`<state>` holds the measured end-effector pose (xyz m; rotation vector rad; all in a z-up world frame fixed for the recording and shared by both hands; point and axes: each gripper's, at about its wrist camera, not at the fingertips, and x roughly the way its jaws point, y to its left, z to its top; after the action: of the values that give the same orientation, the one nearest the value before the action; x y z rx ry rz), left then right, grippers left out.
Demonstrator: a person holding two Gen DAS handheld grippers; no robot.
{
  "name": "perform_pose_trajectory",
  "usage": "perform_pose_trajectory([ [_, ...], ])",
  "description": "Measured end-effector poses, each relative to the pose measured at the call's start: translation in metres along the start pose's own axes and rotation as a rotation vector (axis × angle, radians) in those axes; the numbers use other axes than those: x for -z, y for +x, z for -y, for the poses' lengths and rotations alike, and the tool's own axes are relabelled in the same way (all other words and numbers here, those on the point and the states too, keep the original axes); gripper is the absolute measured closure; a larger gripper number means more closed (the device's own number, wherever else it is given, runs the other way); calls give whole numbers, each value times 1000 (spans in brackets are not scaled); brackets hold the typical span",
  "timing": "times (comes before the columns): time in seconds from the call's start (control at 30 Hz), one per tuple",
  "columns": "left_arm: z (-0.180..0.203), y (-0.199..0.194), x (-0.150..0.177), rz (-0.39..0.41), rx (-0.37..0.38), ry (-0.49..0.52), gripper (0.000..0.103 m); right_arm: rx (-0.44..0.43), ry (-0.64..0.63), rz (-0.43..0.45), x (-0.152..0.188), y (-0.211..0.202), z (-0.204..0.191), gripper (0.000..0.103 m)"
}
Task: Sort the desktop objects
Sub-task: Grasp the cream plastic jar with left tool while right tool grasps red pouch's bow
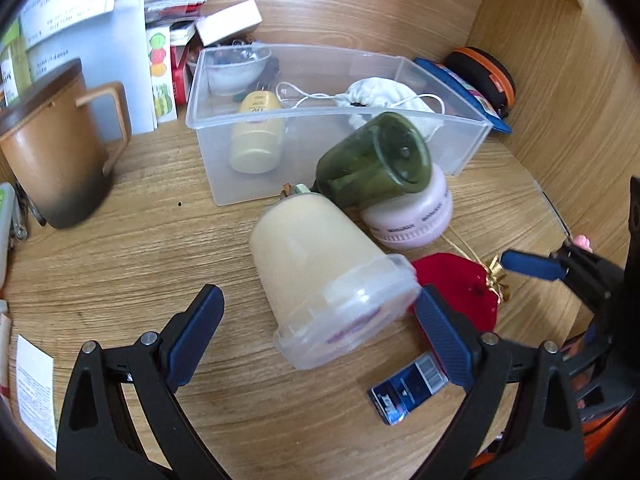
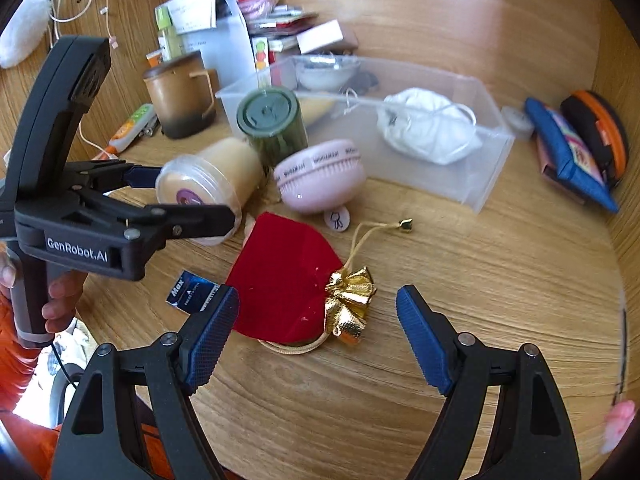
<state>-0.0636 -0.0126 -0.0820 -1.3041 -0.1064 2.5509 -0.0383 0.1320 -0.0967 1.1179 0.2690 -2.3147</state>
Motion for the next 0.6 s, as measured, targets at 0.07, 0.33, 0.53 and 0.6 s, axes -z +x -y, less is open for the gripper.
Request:
perform_pose_trajectory([
  [0.07, -4, 5, -2, -17, 18, -28, 6, -18, 9, -16, -1, 6, 1, 24],
  [0.33, -10, 14, -7, -31, 45, -84, 6, -69, 21, -38, -7, 23, -3, 24],
  [0.53, -8, 11, -7, -12, 68, -68, 24, -69, 18, 5, -5, 20, -3, 45],
  [0.6, -4, 10, -7, -1, 54, -52, 25, -51, 16, 8, -5, 20, -1, 69],
])
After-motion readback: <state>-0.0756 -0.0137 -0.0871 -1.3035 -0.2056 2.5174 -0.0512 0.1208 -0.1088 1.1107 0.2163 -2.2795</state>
